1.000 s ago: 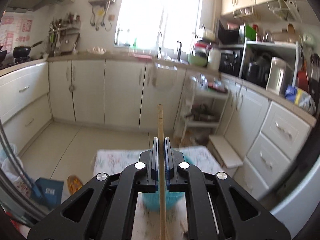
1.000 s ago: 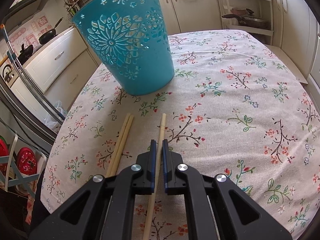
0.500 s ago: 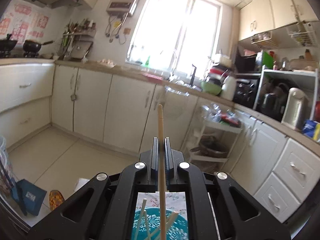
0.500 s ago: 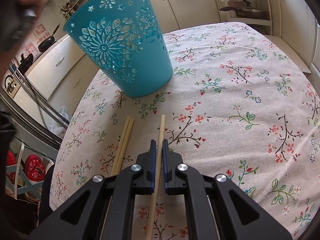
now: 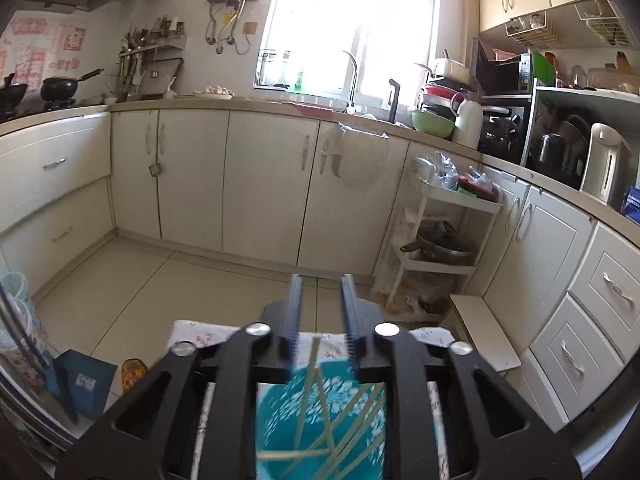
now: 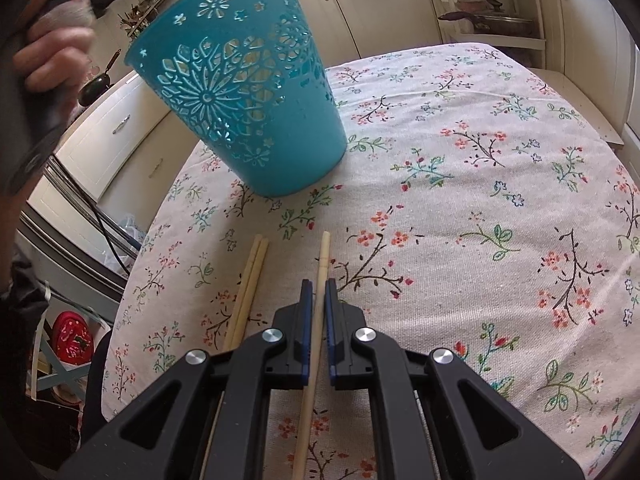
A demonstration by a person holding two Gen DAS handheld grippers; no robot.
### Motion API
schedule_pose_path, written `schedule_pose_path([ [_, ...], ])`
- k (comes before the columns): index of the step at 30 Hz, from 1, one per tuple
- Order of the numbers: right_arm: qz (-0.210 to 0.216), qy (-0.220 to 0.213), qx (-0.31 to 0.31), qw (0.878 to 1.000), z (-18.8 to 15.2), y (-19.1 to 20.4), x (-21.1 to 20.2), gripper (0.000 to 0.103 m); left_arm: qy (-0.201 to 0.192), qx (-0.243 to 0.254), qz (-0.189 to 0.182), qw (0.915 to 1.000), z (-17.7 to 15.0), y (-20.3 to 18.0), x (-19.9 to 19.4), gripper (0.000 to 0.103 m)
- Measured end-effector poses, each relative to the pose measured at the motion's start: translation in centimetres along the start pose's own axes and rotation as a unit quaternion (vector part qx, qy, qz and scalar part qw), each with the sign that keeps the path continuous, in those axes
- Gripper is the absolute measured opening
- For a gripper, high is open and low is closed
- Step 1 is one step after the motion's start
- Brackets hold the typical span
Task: Organize utensils
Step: 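Lift the chopstick with the left tool and drop it into the basket, then raise the chopstick with the right tool and drop it into the basket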
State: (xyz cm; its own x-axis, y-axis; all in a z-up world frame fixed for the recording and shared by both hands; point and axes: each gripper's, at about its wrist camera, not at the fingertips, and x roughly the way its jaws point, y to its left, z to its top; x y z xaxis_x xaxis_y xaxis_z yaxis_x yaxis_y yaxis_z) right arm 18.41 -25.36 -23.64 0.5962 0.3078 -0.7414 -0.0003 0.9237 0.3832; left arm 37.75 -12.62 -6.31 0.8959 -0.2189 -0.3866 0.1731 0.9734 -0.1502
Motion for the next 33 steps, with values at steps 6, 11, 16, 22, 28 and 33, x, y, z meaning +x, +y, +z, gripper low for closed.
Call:
schedule_pose_path([
  [6,0.0,-0.003,-0.005,1.0,-0.2,0.1,-0.1,0.007,-0.013,0.023,0.043,0.9987,-3.7,2.9,-5.9,0.057],
  [11,-0.022,-0.009,-0.031,0.999,-0.4,1.0,0.0,0.01,0.075,0.064,0.077,0.9921,-11.7,5.7,-6.2,0.064],
  [16,-0.056,-0.005,-0.082,0.995,-1.1,2.6,-0.2,0.016,0.183,0.066,0.08,0.9777,-17.5,7.8,-3.8,0.064],
  [22,-0.108,-0.005,-0.128,0.986,-1.6,4.0,0.0,0.012,0.233,0.064,0.082,0.9669,-20.0,8.4,-1.7,0.072],
  [28,-0.092,0.006,-0.084,0.992,-1.5,3.0,-0.4,0.009,0.237,0.067,0.072,0.9666,-20.3,8.1,-1.4,0.08],
  [33,-0.095,0.008,-0.082,0.992,-1.6,3.2,-0.5,0.006,0.258,0.068,0.068,0.9614,-20.4,7.9,-0.6,0.081],
])
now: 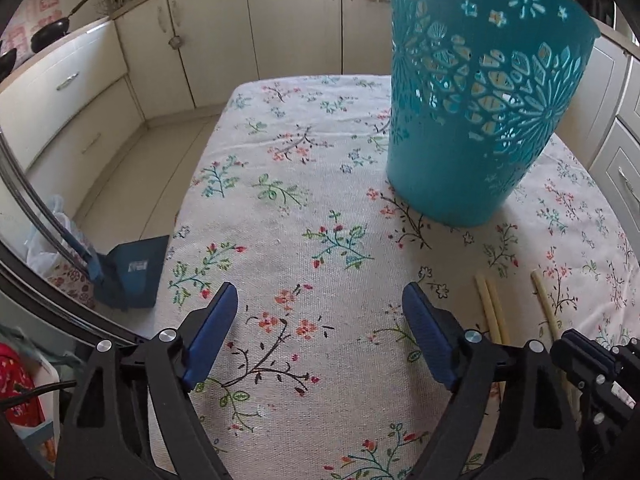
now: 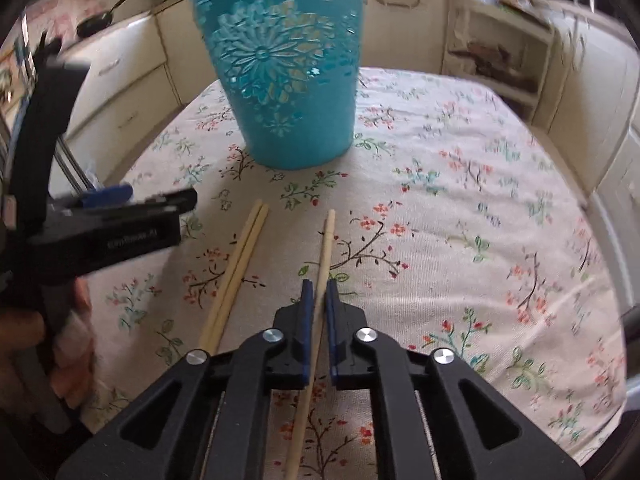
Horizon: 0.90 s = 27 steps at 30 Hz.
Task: Organize utensils
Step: 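Raise the chopstick with the right tool and drop it into the basket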
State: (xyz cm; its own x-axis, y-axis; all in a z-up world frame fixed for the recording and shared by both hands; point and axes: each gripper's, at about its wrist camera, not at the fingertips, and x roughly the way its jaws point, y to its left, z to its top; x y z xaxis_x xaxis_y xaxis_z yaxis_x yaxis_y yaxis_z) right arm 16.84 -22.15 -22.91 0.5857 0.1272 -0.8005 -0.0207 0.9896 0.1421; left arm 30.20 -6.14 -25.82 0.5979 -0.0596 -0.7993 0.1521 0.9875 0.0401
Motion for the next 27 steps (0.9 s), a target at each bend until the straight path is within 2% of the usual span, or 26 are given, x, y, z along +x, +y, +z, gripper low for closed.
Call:
schedule_pose_path([
  [5,0.075,0.001,0.082,0.994,0.1,-2.2,-1.4,0.006,0.011,-0.01,-0.01,0.9998,0.2,0.4,0.3,0.086],
  [12,0.141,-0.046,0.118,0.982,1.6,-2.8,-5.3,0.006,0.014,-0.007,-0.008,0.9998,0.2,0.1,0.4,0.087],
  [22,0.182,-0.131,0.111,0.968,6.9,-2.0,-10.7,0.006,0.014,-0.006,-0.009,0.9998,0.2,0.1,0.3,0.088],
  [27,0.18,-0.192,0.094,0.96,11.9,-0.8,-12.4,0.006,0.014,-0.006,-0.009,0.9998,0.1,0.1,0.3,0.089],
])
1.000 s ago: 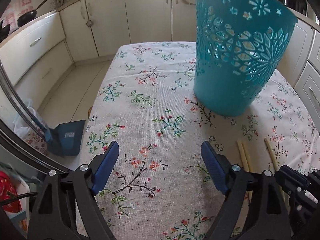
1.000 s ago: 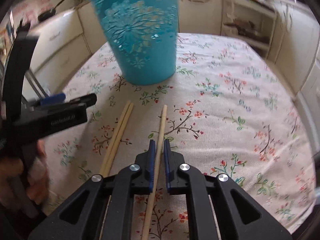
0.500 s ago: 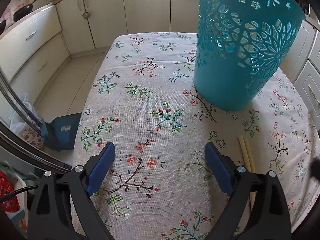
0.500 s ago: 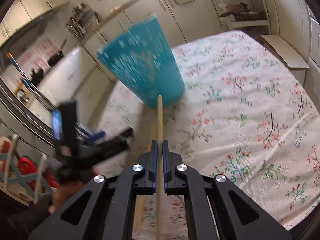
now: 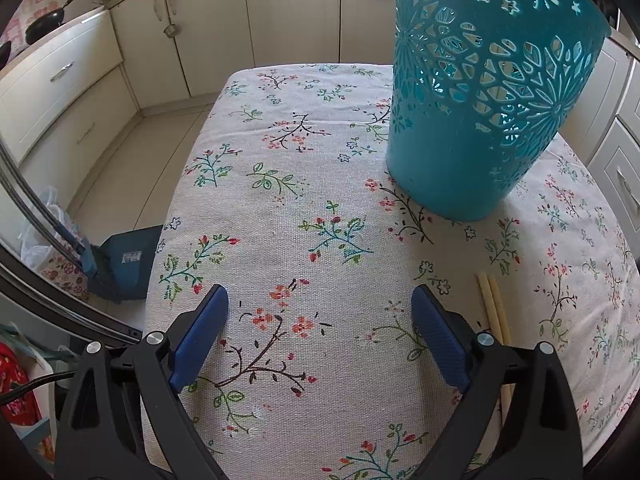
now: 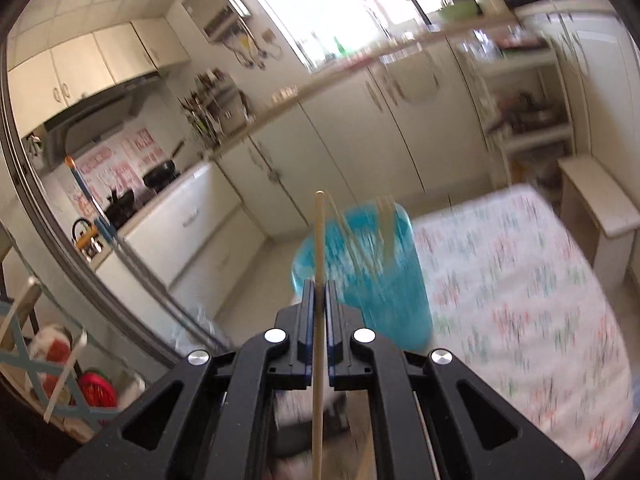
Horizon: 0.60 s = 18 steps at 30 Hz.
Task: Organize utensils
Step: 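Raise the chopstick with the right tool and drop it into the basket, then lower the open right tool to the loose chopsticks and pinch one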
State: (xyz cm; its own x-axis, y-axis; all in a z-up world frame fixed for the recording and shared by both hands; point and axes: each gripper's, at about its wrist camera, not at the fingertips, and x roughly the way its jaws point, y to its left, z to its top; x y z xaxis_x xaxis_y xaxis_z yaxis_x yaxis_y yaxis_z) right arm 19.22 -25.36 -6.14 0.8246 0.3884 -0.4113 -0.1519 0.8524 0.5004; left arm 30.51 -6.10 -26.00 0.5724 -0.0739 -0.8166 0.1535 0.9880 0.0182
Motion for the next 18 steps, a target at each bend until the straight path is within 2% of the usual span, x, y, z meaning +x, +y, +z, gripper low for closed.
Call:
schedule_pose_path([
  [5,-0.012,-0.081,-0.038,0.996,5.0,2.6,1.8,0.006,-0.001,-0.002,-0.003,1.0,0.0,0.0,0.0,0.089],
  [9,-0.067,-0.137,-0.054,0.987,6.9,3.1,4.4,0.006,-0.002,-0.004,-0.005,1.0,0.0,0.2,0.0,0.09],
  [11,-0.098,-0.15,-0.055,0.982,6.9,2.6,6.1,0.006,-0.003,-0.006,-0.007,1.0,0.0,0.4,0.0,0.09],
  [14,-0.138,-0.146,-0.064,0.978,6.0,1.6,8.5,0.006,-0.004,-0.008,-0.01,0.9999,0.0,0.5,0.0,0.09],
  [18,-0.154,-0.09,-0.066,0.982,3.7,-0.1,11.0,0.006,-0.005,-0.011,-0.013,0.9998,0.1,0.5,0.0,0.09],
])
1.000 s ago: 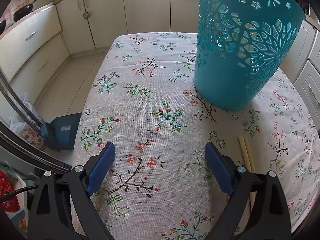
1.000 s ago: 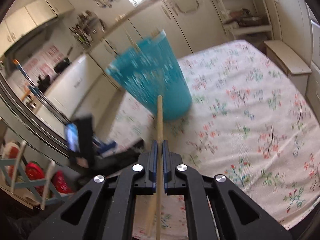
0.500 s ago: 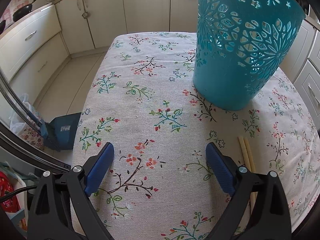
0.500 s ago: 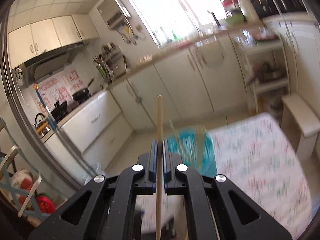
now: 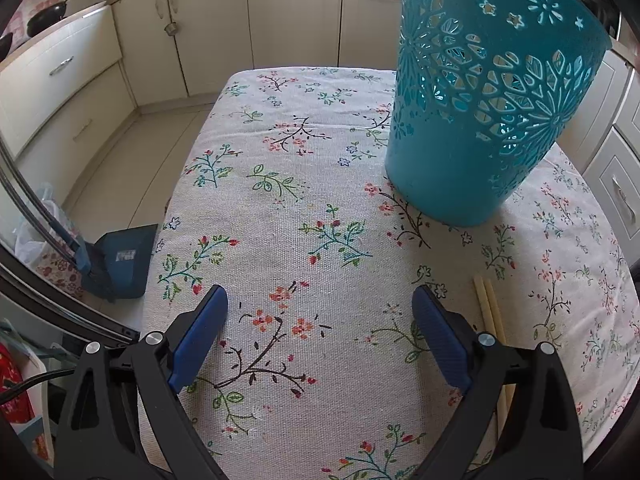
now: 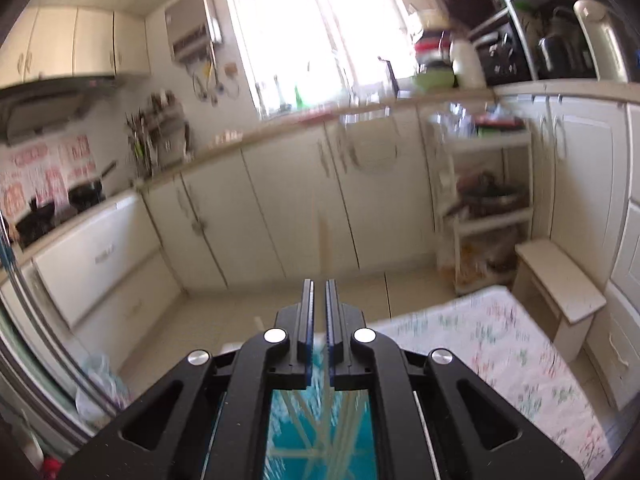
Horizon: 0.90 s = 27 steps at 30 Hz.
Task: Organize utensils
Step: 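Lower the open right tool to the loose chopsticks and pinch one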
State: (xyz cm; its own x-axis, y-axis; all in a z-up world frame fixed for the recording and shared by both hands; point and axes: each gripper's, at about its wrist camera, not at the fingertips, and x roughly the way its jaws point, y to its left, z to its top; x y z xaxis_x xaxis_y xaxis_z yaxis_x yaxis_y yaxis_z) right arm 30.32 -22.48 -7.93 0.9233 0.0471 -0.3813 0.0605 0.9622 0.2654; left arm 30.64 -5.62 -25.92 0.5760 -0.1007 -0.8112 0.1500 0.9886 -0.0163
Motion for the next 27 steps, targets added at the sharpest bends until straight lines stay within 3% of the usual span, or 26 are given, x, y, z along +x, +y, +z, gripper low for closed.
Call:
schedule_pose_path([
  [3,0.008,0.012,-0.017,1.0,-1.4,0.1,-1.0,0.006,0.0,-0.001,0.0,1.0,0.0,0.0,0.0,0.09],
  [7,0.018,0.001,-0.026,0.999,-1.7,0.0,-4.4,0.018,0.0,-0.003,0.001,1.0,0.0,0.2,0.0,0.09],
  [11,0.021,0.013,-0.023,0.999,-3.0,-0.9,-7.1,0.022,-0.001,-0.008,0.002,1.0,0.0,0.3,0.0,0.09],
  [15,0.017,0.08,-0.021,0.996,-6.8,-2.1,-8.2,0.022,-0.002,-0.012,0.004,0.9999,0.0,0.4,0.0,0.09],
  [21,0.024,0.212,-0.033,0.976,-14.8,-2.5,-6.9,0.022,-0.003,-0.018,0.006,0.9998,0.0,0.4,0.1,0.089],
  [27,0.032,0.25,-0.044,0.967,-17.6,-1.5,-5.4,0.022,-0.004,-0.024,0.007,0.9997,0.0,0.7,0.1,0.089],
])
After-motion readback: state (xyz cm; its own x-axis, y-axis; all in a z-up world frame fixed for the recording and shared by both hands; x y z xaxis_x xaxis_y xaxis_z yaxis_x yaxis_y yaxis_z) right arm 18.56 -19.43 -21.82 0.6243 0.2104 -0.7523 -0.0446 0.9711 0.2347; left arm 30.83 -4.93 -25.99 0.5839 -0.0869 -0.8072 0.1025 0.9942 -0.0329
